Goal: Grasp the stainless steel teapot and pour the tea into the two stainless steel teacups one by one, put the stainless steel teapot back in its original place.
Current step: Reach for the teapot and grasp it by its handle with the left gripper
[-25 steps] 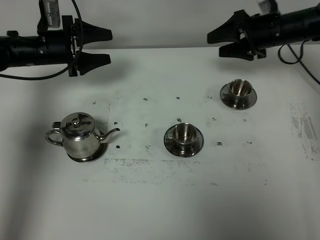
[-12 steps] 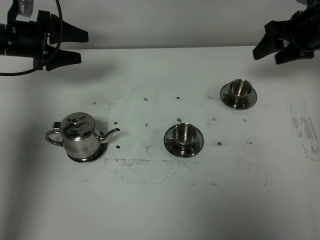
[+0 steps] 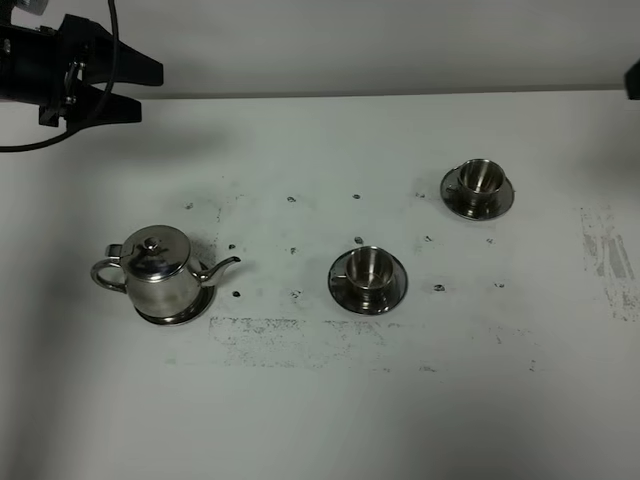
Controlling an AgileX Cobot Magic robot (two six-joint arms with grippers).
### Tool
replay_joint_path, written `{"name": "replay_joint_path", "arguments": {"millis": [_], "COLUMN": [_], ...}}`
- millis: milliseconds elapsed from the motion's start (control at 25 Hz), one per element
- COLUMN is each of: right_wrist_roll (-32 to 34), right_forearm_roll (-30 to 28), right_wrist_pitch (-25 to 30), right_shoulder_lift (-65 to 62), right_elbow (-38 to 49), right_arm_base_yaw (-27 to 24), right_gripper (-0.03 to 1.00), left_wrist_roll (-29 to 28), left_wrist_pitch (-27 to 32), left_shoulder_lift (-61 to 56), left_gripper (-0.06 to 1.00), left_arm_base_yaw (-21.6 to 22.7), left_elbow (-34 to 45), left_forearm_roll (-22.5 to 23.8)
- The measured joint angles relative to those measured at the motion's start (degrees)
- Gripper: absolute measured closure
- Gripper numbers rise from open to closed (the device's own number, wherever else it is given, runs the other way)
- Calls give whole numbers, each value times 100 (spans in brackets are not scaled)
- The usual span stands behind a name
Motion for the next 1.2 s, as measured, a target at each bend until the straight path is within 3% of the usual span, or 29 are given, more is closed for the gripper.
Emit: {"name": "replay_joint_path", "arguments": {"millis": [200,360,520,760,1200], "right_wrist_roll": [232,235,188,180,178], "right_forearm_roll": [-399,-399,-423,-746,-1254], "right_wrist_pitch": [-734,-920,-1097,-846,-947], "right_shoulder_lift": [-1551,-2556,-3422,-4607,-6797], "right_elbow": [1246,1959,2588,3507,4570], "right_arm_base_yaw": [-11,13,391,960,1002], "right_gripper": [38,38,38,38,38], "left_wrist_roll": [0,0,0,0,5], "left_wrist_pitch": [0,3,3,3,3], "left_shoulder_lift": [-42,-42,-47,-47,-52], "left_gripper": [27,27,27,27,27], "left_arm_base_yaw": [0,0,0,0,6], "left_elbow": [0,0,0,0,0], "left_forearm_roll": [10,56,68,82,82]}}
